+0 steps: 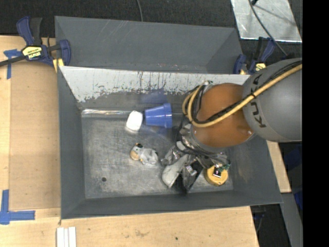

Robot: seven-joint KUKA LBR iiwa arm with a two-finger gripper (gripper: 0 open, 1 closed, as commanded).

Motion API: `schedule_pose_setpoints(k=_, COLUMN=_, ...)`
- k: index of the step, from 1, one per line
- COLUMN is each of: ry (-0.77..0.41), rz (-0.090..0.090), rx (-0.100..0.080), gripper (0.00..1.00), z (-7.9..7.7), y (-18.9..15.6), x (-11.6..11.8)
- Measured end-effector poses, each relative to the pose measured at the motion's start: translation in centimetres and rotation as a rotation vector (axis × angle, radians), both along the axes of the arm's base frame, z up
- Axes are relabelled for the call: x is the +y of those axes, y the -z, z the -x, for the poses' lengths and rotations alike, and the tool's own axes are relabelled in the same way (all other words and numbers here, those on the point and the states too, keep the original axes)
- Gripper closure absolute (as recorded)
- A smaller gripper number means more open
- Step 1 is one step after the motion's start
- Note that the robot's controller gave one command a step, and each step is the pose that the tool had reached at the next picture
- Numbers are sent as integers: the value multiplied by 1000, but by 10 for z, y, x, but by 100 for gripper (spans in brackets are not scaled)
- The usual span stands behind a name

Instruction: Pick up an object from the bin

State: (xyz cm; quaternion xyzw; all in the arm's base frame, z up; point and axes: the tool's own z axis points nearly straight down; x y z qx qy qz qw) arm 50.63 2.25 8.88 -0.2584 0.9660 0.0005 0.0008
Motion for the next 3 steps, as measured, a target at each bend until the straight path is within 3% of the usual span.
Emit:
schedule_pose_setpoints(k=1, ry=-66, rz=1, rx=9, gripper=100, z=-16, y=4, x=0)
schedule_pose_setpoints(k=2, ry=-349, rz=5, rx=8, gripper=100, z=-40, y=9, x=7)
schedule_pose_setpoints(k=3, ry=-495, rz=-2, rx=-16, gripper=100, z=-33, y=10, x=4)
